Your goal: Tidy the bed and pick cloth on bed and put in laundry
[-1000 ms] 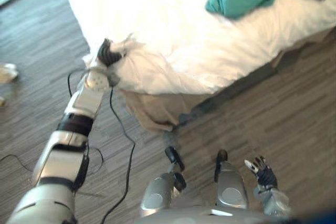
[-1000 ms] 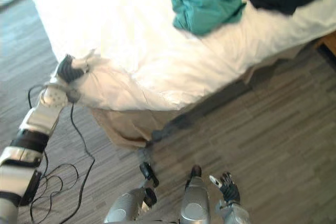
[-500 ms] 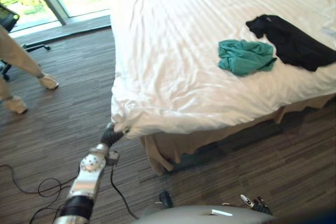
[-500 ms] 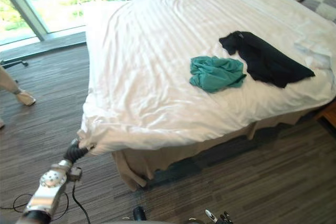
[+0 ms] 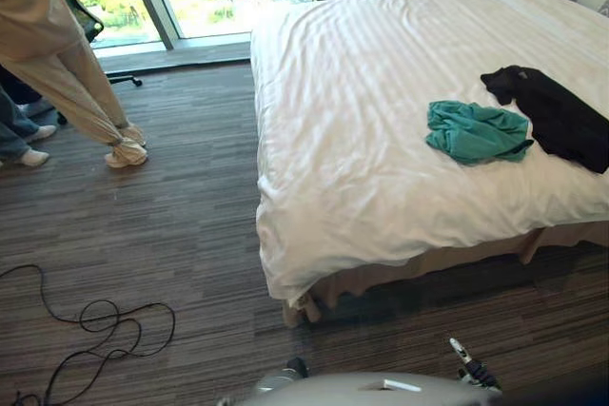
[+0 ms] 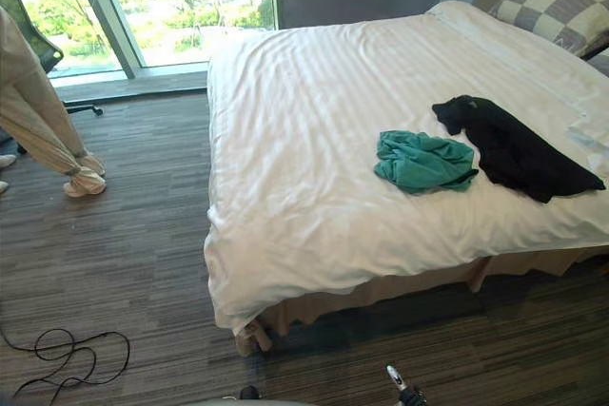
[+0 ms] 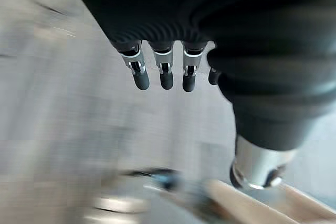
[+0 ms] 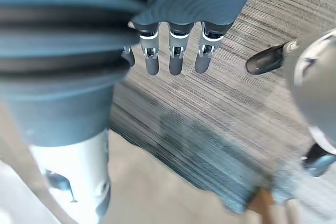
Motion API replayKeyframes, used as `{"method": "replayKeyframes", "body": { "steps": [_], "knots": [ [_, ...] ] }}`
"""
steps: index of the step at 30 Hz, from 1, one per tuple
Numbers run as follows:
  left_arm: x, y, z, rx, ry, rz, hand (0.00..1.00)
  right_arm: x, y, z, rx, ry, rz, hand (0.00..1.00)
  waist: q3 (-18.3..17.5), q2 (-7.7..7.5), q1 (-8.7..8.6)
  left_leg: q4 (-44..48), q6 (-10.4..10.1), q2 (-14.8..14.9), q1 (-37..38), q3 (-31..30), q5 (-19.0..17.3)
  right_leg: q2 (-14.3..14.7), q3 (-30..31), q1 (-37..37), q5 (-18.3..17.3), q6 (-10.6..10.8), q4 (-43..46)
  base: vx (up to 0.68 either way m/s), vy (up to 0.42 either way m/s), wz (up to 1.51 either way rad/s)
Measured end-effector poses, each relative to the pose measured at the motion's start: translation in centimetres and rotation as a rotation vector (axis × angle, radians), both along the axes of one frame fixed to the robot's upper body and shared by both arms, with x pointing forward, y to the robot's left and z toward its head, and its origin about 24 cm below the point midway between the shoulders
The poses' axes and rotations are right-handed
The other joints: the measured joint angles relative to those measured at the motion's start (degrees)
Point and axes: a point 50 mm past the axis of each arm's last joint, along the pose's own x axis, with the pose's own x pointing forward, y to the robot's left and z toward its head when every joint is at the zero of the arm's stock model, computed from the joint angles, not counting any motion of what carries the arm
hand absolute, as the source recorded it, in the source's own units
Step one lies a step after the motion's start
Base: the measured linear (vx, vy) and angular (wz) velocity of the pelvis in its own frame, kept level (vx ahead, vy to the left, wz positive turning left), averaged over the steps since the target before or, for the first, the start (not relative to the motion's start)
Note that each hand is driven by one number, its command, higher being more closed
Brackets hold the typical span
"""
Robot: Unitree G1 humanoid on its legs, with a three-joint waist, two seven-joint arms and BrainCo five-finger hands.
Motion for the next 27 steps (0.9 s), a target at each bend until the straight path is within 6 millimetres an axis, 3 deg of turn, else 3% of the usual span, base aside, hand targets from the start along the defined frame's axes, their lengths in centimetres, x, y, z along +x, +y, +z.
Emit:
{"method": "replayKeyframes", "body": {
  "steps": [2,5,6,10,12,13,14,15,16,18,20,22,24,25,26,27],
  "knots": [
    [-1.0,-0.2,0.0,-0.011,0.047,0.019,0.00,0.4,-0.3,0.2,-0.024,-0.016,-0.017,0.00,0.11,0.00,-0.01,0.00,-0.13,0.08,0.76,0.87,-0.26,0.06,0.77,0.38,0.18,-0.10,-0.13,0.04,0.007,-0.23],
    [-0.8,-0.1,0.0,-0.012,0.036,0.036,0.00,1.0,-1.0,0.5,-0.085,-0.023,-0.052,0.00,0.21,-0.16,-0.22,-0.01,-0.34,0.12,1.63,1.53,-0.75,0.07,1.09,1.00,0.23,-0.14,-0.40,0.03,-0.005,-0.15],
    [0.2,-0.1,-0.1,-0.023,0.006,0.026,0.00,1.4,-1.8,0.9,-0.145,-0.028,-0.081,1.00,0.35,0.05,-0.35,-0.01,-0.29,0.06,1.67,1.53,-0.84,0.03,1.06,1.08,0.22,-0.17,-0.52,0.00,0.000,0.00],
    [2.8,0.0,0.1,-0.034,-0.102,-0.032,0.00,3.9,-4.9,3.2,-0.357,-0.096,-0.026,1.00,0.48,0.18,-0.43,-0.01,-0.13,-0.19,1.62,1.51,-1.18,-0.21,1.00,1.07,0.18,-0.22,-0.62,0.03,0.001,0.00],
    [4.6,-0.2,0.2,-0.043,-0.159,-0.128,0.00,8.6,-8.1,7.6,-0.571,-0.288,0.064,1.00,0.54,0.24,-0.64,0.00,0.13,-0.60,1.30,1.53,-1.51,-0.63,1.01,0.71,0.17,-0.21,-0.69,0.04,0.018,0.00],
    [5.1,-0.4,0.2,-0.043,-0.174,-0.153,0.00,9.7,-9.0,9.0,-0.628,-0.348,0.096,1.00,0.60,0.20,-0.67,0.00,0.14,-0.68,1.26,1.53,-1.66,-0.74,1.01,0.68,0.17,-0.21,-0.73,0.05,0.027,0.01],
    [5.9,-0.5,0.4,-0.039,-0.204,-0.191,0.00,12.1,-9.9,12.0,-0.714,-0.481,0.162,1.00,0.68,0.07,-0.60,0.00,0.24,-0.96,1.20,1.52,-1.92,-0.95,1.00,0.68,0.16,-0.20,-0.87,0.06,0.029,0.00],
    [6.4,-0.6,0.5,-0.035,-0.226,-0.230,0.00,14.3,-10.0,15.2,-0.792,-0.634,0.223,1.00,0.79,-0.11,-0.62,0.01,0.23,-1.27,1.14,1.53,-2.19,-1.13,1.00,0.68,0.15,-0.16,-1.10,0.07,0.025,0.00],
    [6.6,-0.7,0.5,-0.034,-0.233,-0.249,0.00,15.2,-9.8,16.8,-0.824,-0.708,0.255,1.00,0.85,-0.21,-0.67,0.01,0.22,-1.37,1.12,1.54,-2.30,-1.21,1.00,0.68,0.16,-0.14,-1.20,0.09,0.016,-0.01],
    [7.2,-1.1,0.7,-0.016,-0.268,-0.313,0.00,18.0,-7.0,22.1,-0.886,-0.997,0.443,1.00,1.05,-0.55,-0.82,0.08,0.16,-1.51,1.14,1.51,-2.51,-1.33,0.99,0.68,0.24,-0.01,-0.94,0.11,-0.004,0.04],
    [7.3,-1.3,0.8,0.000,-0.288,-0.333,0.00,19.0,-4.2,24.2,-0.876,-1.133,0.574,1.00,1.03,-0.67,-0.75,0.39,0.17,-1.21,1.22,1.31,-2.48,-1.20,0.99,0.38,0.27,0.03,0.11,0.13,-0.031,0.06],
    [6.9,-1.2,0.9,0.033,-0.309,-0.310,0.00,20.4,0.2,25.2,-0.778,-1.269,0.794,1.00,0.96,-1.09,-0.44,0.45,0.18,0.35,1.32,1.05,-2.44,-0.10,1.00,-0.23,1.37,0.18,2.53,0.17,-0.072,0.10],
    [6.6,-1.4,1.0,0.053,-0.330,-0.273,0.00,21.2,3.9,24.7,-0.636,-1.321,0.996,1.00,0.95,-0.54,-0.17,0.49,0.05,3.49,1.64,-0.46,-2.15,1.78,1.02,-1.46,3.31,-0.18,7.12,0.13,-0.112,0.31],
    [6.7,-2.1,0.9,0.041,-0.349,-0.239,0.00,21.6,5.9,24.5,-0.554,-1.336,1.095,1.00,1.84,1.25,0.12,0.74,-0.02,6.31,1.73,-1.54,-2.06,3.30,1.13,-3.82,0.02,-0.50,8.41,0.10,-0.160,0.30],
    [6.7,-2.1,0.9,0.043,-0.355,-0.220,0.00,21.8,7.1,24.4,-0.513,-1.349,1.145,1.00,1.95,1.10,0.72,1.23,-0.41,6.80,1.49,-1.80,-1.78,4.69,0.81,-3.11,-0.08,-0.29,1.84,0.06,-0.189,0.10],
    [6.6,-1.5,1.0,0.066,-0.369,-0.187,0.00,22.3,9.9,24.9,-0.437,-1.400,1.220,1.00,2.53,-0.96,2.15,2.29,-0.95,5.74,1.03,-1.97,-1.83,4.86,0.67,-2.68,8.51,-0.94,-8.00,0.04,-0.144,0.25]
  ]
}}
